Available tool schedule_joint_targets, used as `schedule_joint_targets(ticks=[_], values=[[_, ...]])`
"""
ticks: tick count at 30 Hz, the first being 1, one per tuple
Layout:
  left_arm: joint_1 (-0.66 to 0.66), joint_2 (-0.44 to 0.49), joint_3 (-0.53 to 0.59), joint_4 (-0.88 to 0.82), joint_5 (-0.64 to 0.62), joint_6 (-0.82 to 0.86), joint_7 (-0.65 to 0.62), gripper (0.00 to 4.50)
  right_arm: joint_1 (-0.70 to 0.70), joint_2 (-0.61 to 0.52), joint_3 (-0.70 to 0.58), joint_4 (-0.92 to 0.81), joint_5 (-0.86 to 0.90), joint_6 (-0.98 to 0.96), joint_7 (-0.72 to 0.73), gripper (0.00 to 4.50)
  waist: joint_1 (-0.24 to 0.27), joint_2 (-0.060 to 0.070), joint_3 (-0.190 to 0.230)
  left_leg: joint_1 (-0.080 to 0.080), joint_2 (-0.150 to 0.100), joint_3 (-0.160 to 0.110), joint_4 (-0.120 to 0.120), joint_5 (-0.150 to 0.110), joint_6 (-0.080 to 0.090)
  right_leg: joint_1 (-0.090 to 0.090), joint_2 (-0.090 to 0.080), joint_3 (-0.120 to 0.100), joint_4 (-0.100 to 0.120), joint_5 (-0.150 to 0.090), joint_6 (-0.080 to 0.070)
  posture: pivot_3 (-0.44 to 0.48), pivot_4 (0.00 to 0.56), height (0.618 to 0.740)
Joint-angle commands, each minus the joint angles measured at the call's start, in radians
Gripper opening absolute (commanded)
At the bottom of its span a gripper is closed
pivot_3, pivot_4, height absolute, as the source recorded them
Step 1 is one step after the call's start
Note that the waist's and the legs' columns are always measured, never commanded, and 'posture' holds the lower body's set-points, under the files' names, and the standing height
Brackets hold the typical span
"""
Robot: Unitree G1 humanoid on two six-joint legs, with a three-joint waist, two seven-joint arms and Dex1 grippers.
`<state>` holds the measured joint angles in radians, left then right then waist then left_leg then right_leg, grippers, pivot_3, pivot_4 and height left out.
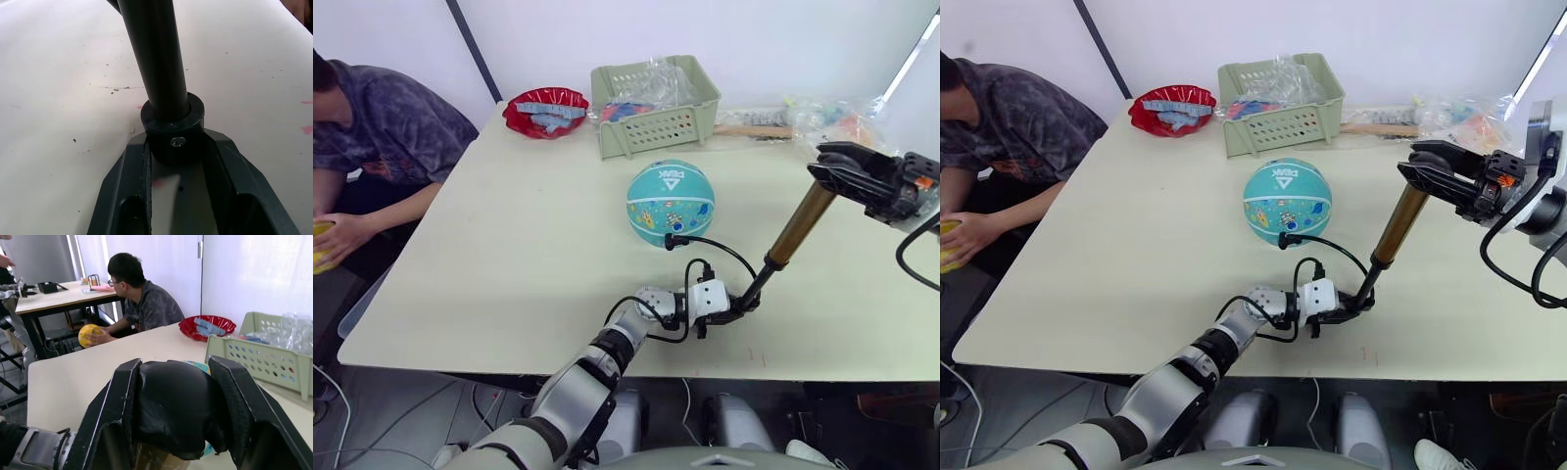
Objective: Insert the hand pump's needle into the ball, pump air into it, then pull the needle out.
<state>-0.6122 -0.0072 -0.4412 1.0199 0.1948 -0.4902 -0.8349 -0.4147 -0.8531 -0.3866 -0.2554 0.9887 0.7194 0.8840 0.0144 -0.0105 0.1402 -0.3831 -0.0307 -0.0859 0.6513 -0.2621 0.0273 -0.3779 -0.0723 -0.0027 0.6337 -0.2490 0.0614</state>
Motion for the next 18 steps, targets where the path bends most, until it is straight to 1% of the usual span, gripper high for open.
schedule_joint_targets(ticks=[1, 4, 8, 13, 18], values=[[0.065, 0.05, -0.057, 0.112, 0.088, 0.068, -0.014, 1.01, -0.098, -0.011, -0.114, -0.024, 0.082, -0.037, -0.025, 1.63, 0.0, 0.001, 0.003, 0.0, 0.0, 0.0, 0.0, 0.0, 0.0, 0.0, 0.0, 0.0, 0.0, 0.0, 0.0, 0.0, 0.15, 0.74], [0.066, 0.05, -0.056, 0.112, 0.088, 0.068, -0.015, 1.01, -0.087, 0.003, -0.106, -0.034, 0.075, -0.032, -0.027, 1.63, 0.0, 0.001, 0.005, 0.0, 0.0, 0.0, 0.0, 0.0, 0.0, 0.0, 0.0, 0.0, 0.0, 0.0, 0.0, 0.0, 0.15, 0.74], [0.067, 0.05, -0.057, 0.11, 0.09, 0.066, -0.013, 1.01, 0.029, 0.021, -0.052, -0.057, -0.021, -0.069, 0.021, 1.63, 0.0, 0.001, 0.005, 0.0, 0.0, 0.0, 0.0, 0.0, 0.0, 0.0, 0.0, 0.0, 0.0, 0.0, 0.0, 0.0, 0.15, 0.74], [0.078, 0.054, -0.059, 0.104, 0.091, 0.062, -0.011, 1.01, 0.171, 0.085, 0.035, -0.075, -0.12, -0.148, 0.05, 1.63, -0.003, -0.005, -0.002, 0.002, 0.001, -0.001, -0.001, 0.0, 0.0, 0.002, 0.001, 0.0, 0.0, -0.001, 0.0, 0.0, 0.15, 0.74], [0.08, 0.054, -0.06, 0.099, 0.089, 0.064, -0.011, 1.01, 0.252, 0.128, 0.126, -0.039, -0.236, -0.248, 0.077, 1.63, -0.007, -0.009, -0.009, 0.004, 0.002, 0.0, -0.001, 0.0, 0.0, 0.002, 0.002, 0.0, 0.0, -0.002, 0.003, 0.0, 0.15, 0.74]])
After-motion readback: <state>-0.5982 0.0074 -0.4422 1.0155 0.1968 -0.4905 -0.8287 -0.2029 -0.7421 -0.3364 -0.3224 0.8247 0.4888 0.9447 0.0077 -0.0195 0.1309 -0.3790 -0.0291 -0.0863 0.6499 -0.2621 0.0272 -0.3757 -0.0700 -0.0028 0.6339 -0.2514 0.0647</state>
